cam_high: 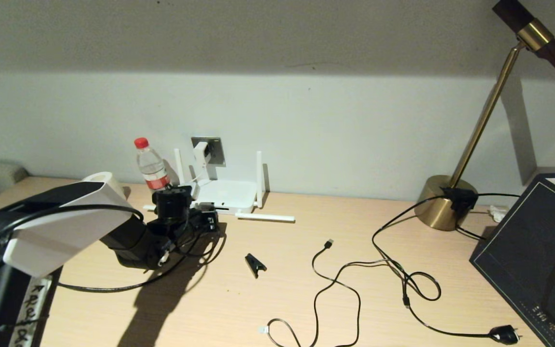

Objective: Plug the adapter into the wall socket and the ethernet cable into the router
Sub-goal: Plug cable into router interface

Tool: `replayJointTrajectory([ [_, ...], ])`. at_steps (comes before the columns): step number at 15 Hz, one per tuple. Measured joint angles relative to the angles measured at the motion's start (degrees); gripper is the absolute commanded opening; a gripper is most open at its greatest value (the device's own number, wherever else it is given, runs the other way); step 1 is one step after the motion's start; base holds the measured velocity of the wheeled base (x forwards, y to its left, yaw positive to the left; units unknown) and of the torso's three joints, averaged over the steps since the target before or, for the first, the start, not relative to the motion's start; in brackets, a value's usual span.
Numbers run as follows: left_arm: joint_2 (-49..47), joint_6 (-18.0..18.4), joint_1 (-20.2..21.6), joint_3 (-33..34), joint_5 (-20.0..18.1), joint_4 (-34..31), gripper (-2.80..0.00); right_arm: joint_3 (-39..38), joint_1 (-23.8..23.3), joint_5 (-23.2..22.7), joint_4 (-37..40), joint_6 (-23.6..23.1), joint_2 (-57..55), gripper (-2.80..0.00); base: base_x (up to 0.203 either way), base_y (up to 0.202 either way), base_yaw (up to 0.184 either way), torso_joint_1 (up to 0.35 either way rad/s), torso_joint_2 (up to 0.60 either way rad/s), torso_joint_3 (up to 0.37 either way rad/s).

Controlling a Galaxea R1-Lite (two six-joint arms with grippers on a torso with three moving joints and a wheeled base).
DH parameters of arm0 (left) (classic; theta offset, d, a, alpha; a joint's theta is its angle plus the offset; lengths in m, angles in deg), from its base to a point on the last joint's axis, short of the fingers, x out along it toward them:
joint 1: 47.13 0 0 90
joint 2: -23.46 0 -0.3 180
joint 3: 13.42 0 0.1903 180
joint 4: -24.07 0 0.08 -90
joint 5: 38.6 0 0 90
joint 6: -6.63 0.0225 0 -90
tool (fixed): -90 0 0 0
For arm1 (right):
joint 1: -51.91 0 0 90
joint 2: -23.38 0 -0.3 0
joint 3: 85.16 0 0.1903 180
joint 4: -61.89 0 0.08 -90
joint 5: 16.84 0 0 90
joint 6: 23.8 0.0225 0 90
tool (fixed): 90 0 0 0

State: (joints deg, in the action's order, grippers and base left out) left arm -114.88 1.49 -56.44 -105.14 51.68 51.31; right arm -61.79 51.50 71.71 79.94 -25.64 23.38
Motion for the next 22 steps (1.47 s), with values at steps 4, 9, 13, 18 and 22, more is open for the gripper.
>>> replayJointTrajectory([
  [4, -0.30, 0.02, 0.00, -0.45, -0.71, -0.21, -2.80, 0.00, -0.02, -0.02, 0.01, 0.03, 0.00, -2.80, 0.000, 0.000, 0.000, 0.000, 0.00, 0.000],
  [9, -0.11, 0.09, 0.15, -0.77, -0.76, -0.48, -2.80, 0.00, -0.02, 0.00, 0.00, 0.00, 0.00, -2.80, 0.000, 0.000, 0.000, 0.000, 0.00, 0.000],
  [13, 0.33, 0.41, 0.74, -0.63, -0.85, 0.21, -2.80, 0.00, -0.02, 0.01, 0.02, 0.04, 0.00, -2.80, 0.000, 0.000, 0.000, 0.000, 0.00, 0.000],
  [18, 0.63, 0.52, 0.96, -0.55, -0.85, 0.16, -2.80, 0.00, -0.02, 0.00, 0.00, 0.03, 0.00, -2.80, 0.000, 0.000, 0.000, 0.000, 0.00, 0.000],
  [22, 0.63, 0.52, 0.96, -0.39, -0.77, 0.11, -2.80, 0.00, -0.02, -0.01, 0.02, 0.04, 0.00, -2.80, 0.000, 0.000, 0.000, 0.000, 0.00, 0.000],
])
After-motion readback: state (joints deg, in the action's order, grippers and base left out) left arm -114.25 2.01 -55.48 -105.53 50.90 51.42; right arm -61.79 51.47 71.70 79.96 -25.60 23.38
